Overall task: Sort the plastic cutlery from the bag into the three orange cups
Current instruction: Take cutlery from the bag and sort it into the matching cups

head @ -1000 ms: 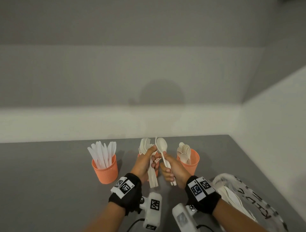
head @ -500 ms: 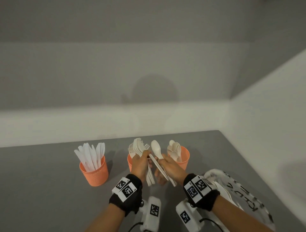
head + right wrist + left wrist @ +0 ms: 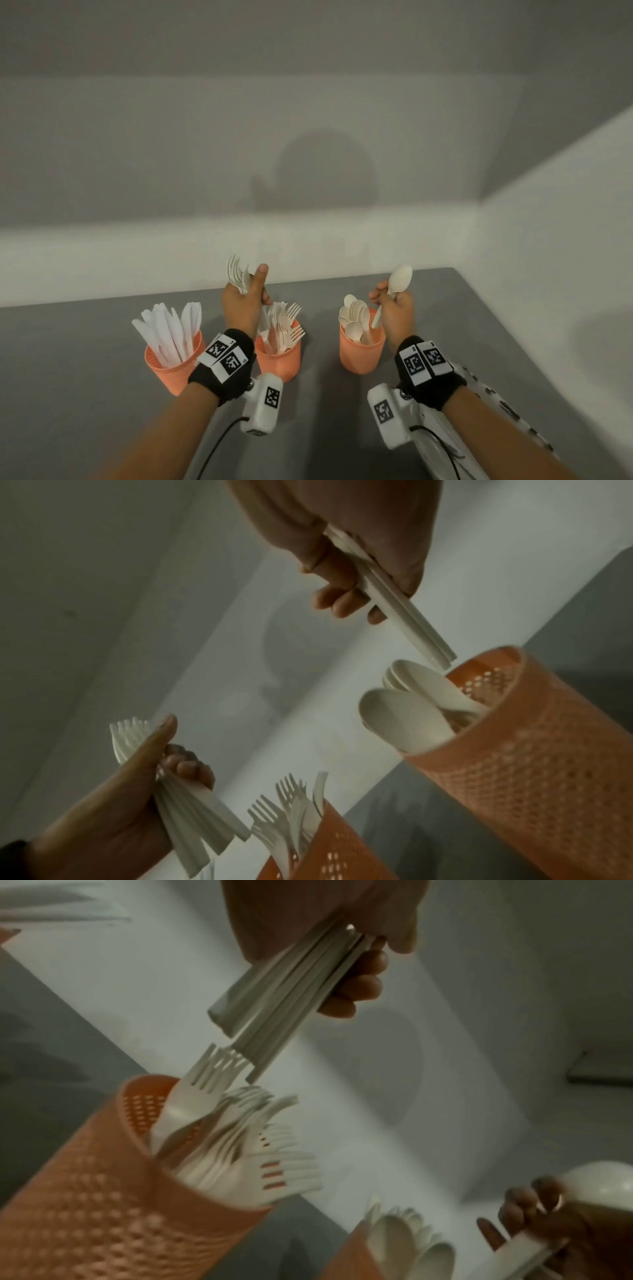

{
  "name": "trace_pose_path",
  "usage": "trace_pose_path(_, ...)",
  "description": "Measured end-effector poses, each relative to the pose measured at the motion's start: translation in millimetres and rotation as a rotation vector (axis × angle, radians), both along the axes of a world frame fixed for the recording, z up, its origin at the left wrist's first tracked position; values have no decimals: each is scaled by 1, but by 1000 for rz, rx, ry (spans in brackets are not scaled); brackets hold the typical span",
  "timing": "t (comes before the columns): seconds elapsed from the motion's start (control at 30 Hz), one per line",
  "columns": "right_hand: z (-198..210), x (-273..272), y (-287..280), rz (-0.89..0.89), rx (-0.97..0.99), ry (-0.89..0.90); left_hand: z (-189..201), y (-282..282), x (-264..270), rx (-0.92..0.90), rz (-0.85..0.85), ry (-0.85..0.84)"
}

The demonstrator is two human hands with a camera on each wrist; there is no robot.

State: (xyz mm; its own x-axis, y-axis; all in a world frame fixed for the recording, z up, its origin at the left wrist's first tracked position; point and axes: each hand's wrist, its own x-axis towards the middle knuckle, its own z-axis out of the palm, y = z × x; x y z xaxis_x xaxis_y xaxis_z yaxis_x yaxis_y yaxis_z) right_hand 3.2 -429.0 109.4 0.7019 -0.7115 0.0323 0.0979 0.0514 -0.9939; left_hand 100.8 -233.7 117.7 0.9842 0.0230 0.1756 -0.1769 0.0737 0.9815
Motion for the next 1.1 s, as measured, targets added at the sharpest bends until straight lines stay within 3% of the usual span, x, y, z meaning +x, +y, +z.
trace_pose_path(0.1, -12, 3, 2, -24, 8, 58, -13, -7, -4, 54, -23, 20)
trace_pose_path(0.27, -26, 14, 5, -94, -28, 122, -35, -21, -5, -24, -56, 80)
trace_pose_path(0.33, -32, 16, 5, -93, -49, 126, -44, -23, -6, 18, -45, 31)
trace_pose_path(0.43, -38, 16, 7, -78, -218, 143, -60, -21, -6, 232, 2, -93)
trace_pose_path(0.6, -47, 11, 11, 12, -590, 219, -75, -14, -3, 505, -99, -312)
trace_pose_path(0.77, -41, 14, 14, 89, -773, 332, -66, -8, -1, 751, -184, -438)
trace_pose_path(0.97, -41, 17, 10, 181, -913, 502, -59, -7, 1, 936, -141, -523)
trace_pose_path(1.1, -44, 21, 9, 161, -987, 580, -71, -2, 2, 1249, -207, -543)
